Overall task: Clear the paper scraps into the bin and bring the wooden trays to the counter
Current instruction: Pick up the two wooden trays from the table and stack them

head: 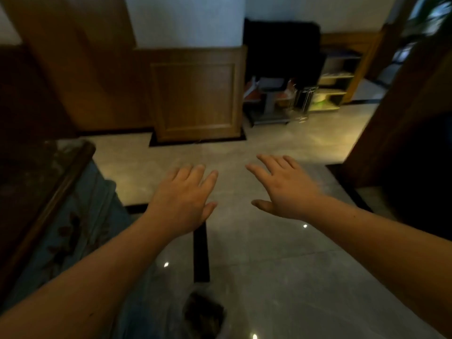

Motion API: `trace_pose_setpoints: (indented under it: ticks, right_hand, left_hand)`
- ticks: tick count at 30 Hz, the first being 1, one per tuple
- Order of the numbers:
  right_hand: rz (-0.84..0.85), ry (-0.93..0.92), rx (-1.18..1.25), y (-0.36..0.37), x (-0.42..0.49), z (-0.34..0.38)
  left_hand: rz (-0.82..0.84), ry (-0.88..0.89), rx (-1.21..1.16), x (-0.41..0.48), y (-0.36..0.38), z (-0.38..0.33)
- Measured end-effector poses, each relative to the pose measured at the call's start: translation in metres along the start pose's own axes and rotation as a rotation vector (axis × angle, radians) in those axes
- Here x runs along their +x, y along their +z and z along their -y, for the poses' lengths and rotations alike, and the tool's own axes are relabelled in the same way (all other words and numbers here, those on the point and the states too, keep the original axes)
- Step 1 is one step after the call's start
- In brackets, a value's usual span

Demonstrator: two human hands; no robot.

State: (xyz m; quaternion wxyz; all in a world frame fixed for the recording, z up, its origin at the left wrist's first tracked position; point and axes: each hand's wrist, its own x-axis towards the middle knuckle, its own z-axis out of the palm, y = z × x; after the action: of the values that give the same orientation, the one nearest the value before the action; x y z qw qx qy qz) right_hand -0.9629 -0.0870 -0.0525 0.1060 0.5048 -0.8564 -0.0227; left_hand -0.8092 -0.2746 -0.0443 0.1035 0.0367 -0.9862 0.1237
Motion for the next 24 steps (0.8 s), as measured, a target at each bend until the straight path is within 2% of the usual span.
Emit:
trace_pose_setpoints:
  ticks: [6,11,17,24]
  right_hand:
    - [-0.100,0.227,-0.106,-0.092,-0.079,-0.041]
    - [-0.108,0.405,-0.185,-0.132,-0.174,-0.079]
    - [-0.057,0.645,-0.268,-0.152,-0.315,-0.126]
    - [0.014,0.908,-0.332,-0.169,-0.534,-0.182]
  left_hand:
    - [-0.179,0.239,0.015,0.051,-0.088,-0.048]
    - [-0.260,0.405,-0.065,0.083,-0.128,-0.134]
    - [-0.320,0.575,-0.127,0.097,-0.162,-0.273]
    - [-0.353,0.754,-0.214,0.082,-0.218,-0.488]
